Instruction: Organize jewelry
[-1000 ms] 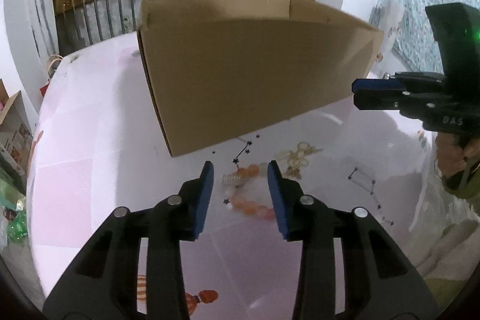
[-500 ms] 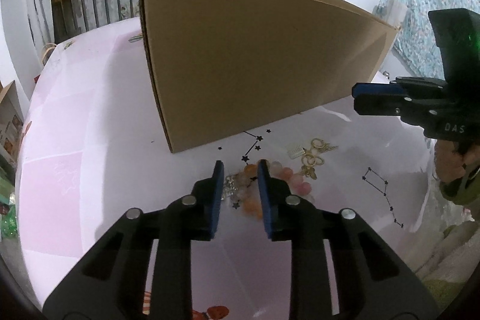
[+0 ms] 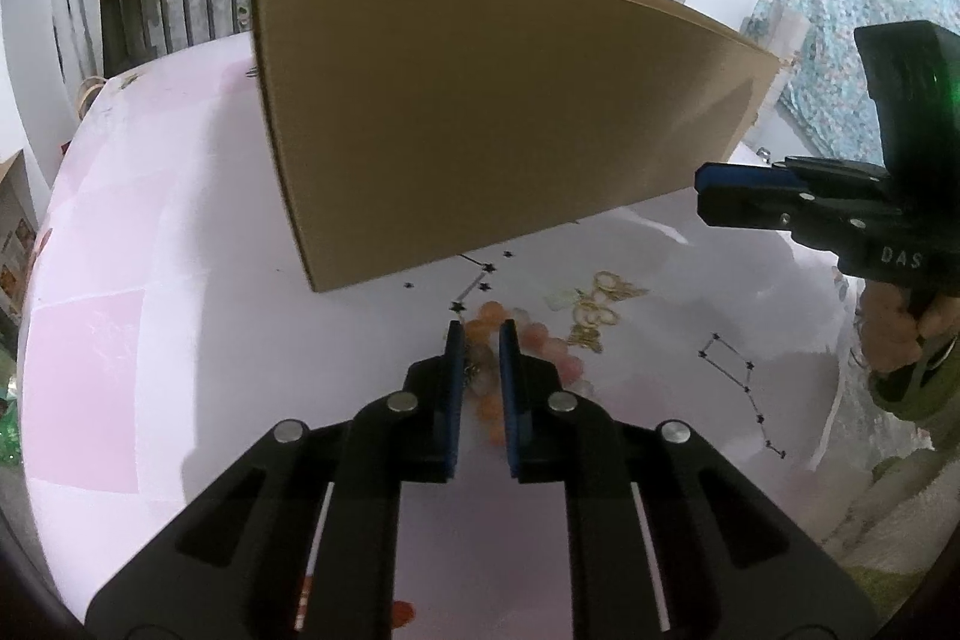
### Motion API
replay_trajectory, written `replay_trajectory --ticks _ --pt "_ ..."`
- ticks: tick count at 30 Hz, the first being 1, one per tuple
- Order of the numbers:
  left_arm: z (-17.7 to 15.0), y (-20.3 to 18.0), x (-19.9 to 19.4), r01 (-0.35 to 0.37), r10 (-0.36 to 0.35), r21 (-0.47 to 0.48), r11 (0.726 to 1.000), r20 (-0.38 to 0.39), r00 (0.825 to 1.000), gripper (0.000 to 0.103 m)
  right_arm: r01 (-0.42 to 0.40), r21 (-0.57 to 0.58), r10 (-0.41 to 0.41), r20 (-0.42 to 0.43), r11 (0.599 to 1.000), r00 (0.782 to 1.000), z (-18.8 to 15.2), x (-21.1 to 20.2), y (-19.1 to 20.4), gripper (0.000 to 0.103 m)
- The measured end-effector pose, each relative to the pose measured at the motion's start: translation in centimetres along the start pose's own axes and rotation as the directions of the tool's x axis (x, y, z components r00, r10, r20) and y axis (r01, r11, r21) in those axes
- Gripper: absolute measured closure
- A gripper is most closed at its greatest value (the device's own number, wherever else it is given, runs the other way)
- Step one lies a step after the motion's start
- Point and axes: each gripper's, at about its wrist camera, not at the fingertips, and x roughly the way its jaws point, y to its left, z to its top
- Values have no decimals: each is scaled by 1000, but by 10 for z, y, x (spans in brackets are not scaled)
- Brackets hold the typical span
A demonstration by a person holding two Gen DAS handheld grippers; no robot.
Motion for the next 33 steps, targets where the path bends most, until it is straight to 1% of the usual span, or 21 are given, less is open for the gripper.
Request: replay_trajectory --ticks 4,7,10,13,17,18,19,22,23,29,33 --pt "-2 -8 -3 -29 29 34 999 0 1000 92 0 0 0 2 1000 1000 -1 -2 1 82" --pt "1 -16 -13 -42 41 43 998 23 999 87 0 3 0 5 1000 1000 -2 -5 1 82" --pt "1 -25 -23 -23 21 51 998 47 999 84 -2 10 2 5 1000 1000 -3 -6 -1 82" --pt "-2 -35 -22 13 -14 61 998 24 1000 80 -5 18 5 4 1000 1000 -3 -6 -2 82" --pt "-7 -40 -6 -5 8 53 999 -43 999 80 -6 19 6 10 1000 1000 -3 -7 -2 82" --pt "-8 -40 -6 -3 4 47 999 -35 999 80 -6 18 6 11 1000 1000 -3 -8 -1 82" --pt "-8 -39 -7 10 -8 35 999 -38 999 80 -5 17 5 11 1000 1000 -4 -8 -2 82" --pt "-12 -37 -9 101 -102 -22 995 -57 993 80 -3 18 3 10 1000 1000 -5 -9 -3 82" --pt "-13 -39 -10 116 -117 -26 993 -58 991 80 -2 20 2 7 1000 1000 -6 -9 -4 82" --pt "-21 -62 -12 189 -189 -1 982 -70 979 80 -1 38 1 7 999 1000 -8 -10 -6 82" --pt "-24 -70 -10 211 -210 18 977 -62 976 80 1 39 -1 6 999 1000 -8 -11 -5 82"
